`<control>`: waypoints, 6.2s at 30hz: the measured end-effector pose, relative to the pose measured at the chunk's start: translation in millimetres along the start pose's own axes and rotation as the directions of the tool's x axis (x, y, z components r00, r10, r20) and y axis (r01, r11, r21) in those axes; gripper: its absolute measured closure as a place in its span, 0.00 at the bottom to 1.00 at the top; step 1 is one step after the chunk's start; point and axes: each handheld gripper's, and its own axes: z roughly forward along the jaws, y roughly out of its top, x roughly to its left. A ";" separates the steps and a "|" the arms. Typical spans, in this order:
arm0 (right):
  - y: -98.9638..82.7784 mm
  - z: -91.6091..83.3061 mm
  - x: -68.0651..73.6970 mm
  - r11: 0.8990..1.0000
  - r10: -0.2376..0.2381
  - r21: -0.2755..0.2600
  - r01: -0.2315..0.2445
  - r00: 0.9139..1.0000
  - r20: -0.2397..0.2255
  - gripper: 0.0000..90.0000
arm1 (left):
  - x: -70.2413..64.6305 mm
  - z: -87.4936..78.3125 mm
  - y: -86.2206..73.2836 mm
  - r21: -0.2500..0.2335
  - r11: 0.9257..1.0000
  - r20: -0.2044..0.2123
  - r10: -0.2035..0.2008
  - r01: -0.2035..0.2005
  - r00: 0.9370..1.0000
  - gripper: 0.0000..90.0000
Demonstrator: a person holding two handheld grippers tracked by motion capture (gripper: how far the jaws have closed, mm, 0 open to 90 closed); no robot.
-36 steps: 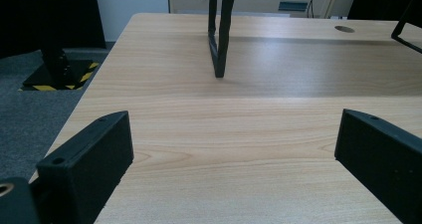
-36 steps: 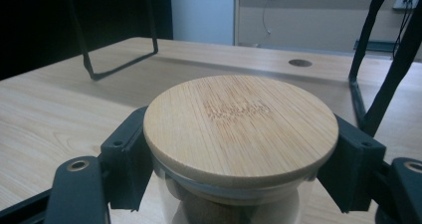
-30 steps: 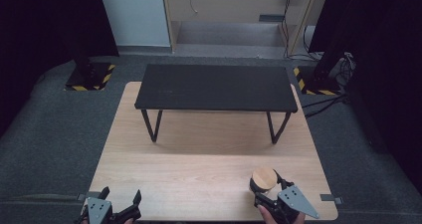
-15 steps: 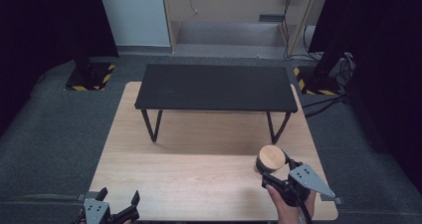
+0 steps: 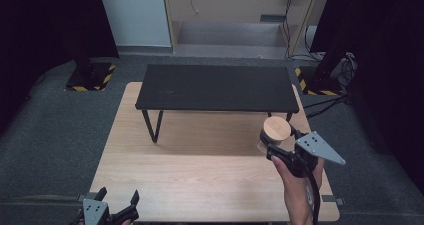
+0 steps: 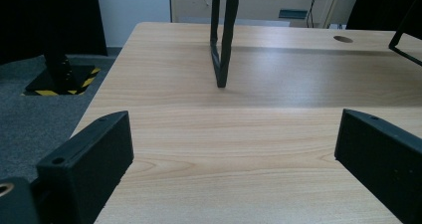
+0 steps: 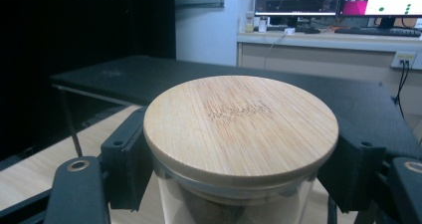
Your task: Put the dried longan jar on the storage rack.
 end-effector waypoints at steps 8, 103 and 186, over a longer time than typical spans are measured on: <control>25.7 19.8 -10.5 1.000 -0.020 -0.007 0.020 1.000 0.004 0.29 | 0.2 2.6 0.7 0.002 1.000 0.006 0.000 0.000 1.000 0.01; 46.3 145.3 -62.6 0.998 -0.017 0.055 0.013 0.997 0.078 0.01 | 4.3 19.9 -0.5 0.020 1.000 0.026 0.001 -0.002 1.000 0.01; -146.0 -64.0 -10.4 0.998 0.039 -0.046 -0.037 0.999 0.030 0.01 | -9.1 31.5 10.1 0.008 0.999 0.044 0.034 -0.035 0.998 0.01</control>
